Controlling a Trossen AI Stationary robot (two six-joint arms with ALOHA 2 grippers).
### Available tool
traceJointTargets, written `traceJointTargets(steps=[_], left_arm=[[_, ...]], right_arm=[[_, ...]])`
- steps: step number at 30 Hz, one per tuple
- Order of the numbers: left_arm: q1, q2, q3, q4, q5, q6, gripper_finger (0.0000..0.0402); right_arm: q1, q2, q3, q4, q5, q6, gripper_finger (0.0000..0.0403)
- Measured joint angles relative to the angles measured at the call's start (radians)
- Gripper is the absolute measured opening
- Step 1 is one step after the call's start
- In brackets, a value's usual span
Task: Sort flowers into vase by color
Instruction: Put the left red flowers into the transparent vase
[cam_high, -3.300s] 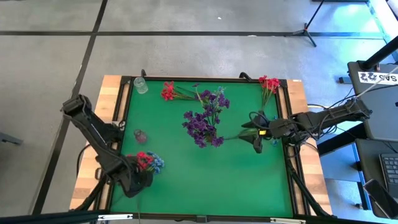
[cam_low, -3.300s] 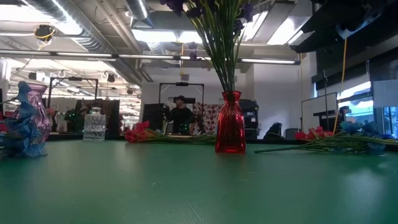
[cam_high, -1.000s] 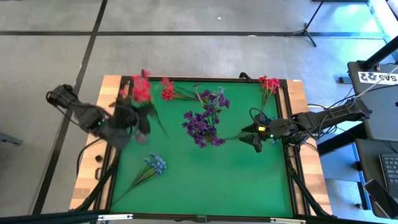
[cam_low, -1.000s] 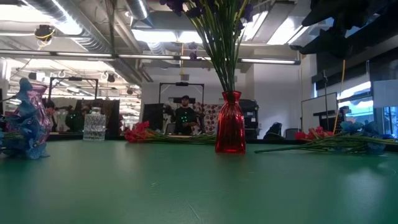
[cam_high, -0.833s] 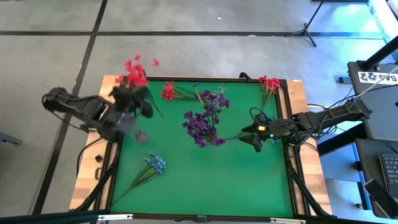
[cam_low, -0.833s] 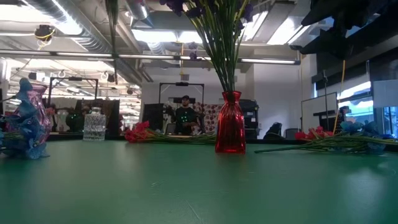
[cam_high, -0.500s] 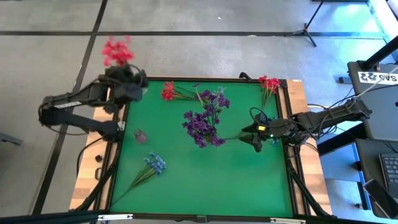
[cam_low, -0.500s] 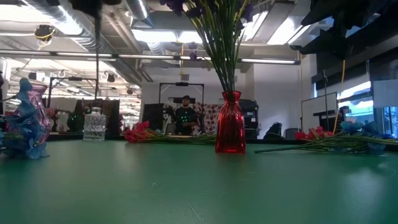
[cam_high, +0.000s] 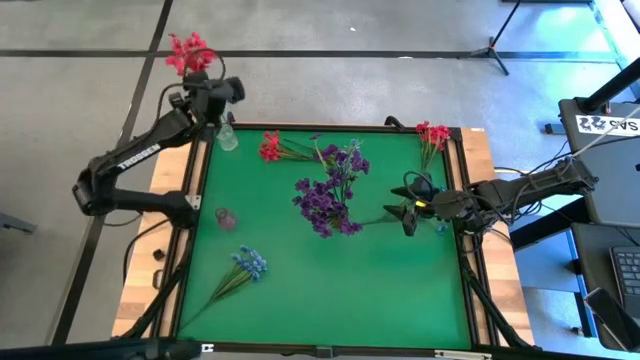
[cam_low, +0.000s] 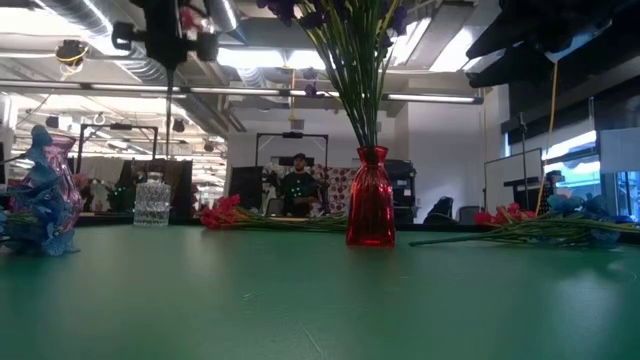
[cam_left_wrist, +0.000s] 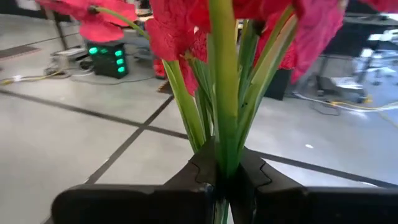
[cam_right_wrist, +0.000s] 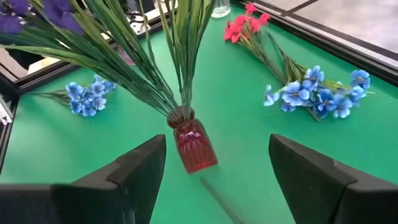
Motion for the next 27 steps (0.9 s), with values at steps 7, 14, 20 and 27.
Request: traceJointTargets(steps=[7,14,20,27], left_arm=[[0.078,0.039,-0.001,0.007,0.025,0.004,0.0014],[0.063,0.035,-0.001,0.001,0.047,0.003,0.0014],[0.062,0.023,-0.001,0.032,0.053,0.098,0.0014],[0.031,-0.031,-0.001,0.033,0.055,0.097,0.0014]], right_arm=[[0.0,0.0,0.0,-0.003,0.02,-0.002,0.0285],[0.0,0.0,0.0,-0.002,0.097,0.006,0.0285],[0.0,0.0,0.0,-0.002,0.122,0.008,0.0285],[0.0,0.0,0.0,-0.006,0.138,0.01,0.0285]])
